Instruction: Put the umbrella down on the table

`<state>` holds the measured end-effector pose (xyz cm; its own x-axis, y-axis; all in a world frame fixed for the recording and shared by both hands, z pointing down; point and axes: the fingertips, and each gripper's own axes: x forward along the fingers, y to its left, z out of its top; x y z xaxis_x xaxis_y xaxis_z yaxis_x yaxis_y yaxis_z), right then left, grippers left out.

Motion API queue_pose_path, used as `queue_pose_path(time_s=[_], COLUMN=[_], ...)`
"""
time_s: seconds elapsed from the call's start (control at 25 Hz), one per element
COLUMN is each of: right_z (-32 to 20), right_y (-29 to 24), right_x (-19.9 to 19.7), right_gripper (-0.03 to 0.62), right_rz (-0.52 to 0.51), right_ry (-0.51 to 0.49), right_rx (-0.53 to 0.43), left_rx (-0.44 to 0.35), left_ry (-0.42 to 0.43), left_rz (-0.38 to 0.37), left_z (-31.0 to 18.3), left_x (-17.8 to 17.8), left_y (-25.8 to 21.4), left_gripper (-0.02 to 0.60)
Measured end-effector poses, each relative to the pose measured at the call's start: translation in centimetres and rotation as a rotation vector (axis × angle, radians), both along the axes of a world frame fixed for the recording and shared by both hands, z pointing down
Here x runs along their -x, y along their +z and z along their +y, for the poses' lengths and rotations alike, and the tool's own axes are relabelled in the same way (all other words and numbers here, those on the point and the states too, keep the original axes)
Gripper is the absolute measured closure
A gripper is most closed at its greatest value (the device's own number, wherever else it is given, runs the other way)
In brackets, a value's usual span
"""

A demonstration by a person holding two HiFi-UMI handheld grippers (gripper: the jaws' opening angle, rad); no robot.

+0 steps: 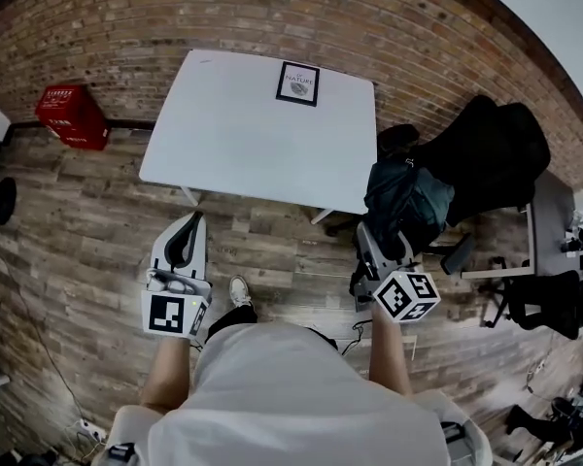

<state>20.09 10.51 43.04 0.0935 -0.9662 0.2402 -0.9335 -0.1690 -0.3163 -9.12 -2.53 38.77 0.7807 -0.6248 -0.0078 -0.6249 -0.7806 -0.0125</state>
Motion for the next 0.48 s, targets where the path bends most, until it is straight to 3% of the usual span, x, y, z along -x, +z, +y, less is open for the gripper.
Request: queue_pose_path(time_s=[0.24,0.48], right_z=[-4.5,-6.2], right_y=[-0.4,-0.3], right_x=[1.3,0.3], right_gripper=[0.361,0.361], right_rz=[0.001,0.013], right_ry=[0.035,0.089], right_rx=[0.012,0.035], left_rx=[0.037,0.098], left_ry=[0.010,0.057], left_rz=[0.017,0.064], left_z=[-6.2,-8.6], left_x=[1.6,-0.1], left_y=[1.1,1.6], left_gripper=[0.558,0.558])
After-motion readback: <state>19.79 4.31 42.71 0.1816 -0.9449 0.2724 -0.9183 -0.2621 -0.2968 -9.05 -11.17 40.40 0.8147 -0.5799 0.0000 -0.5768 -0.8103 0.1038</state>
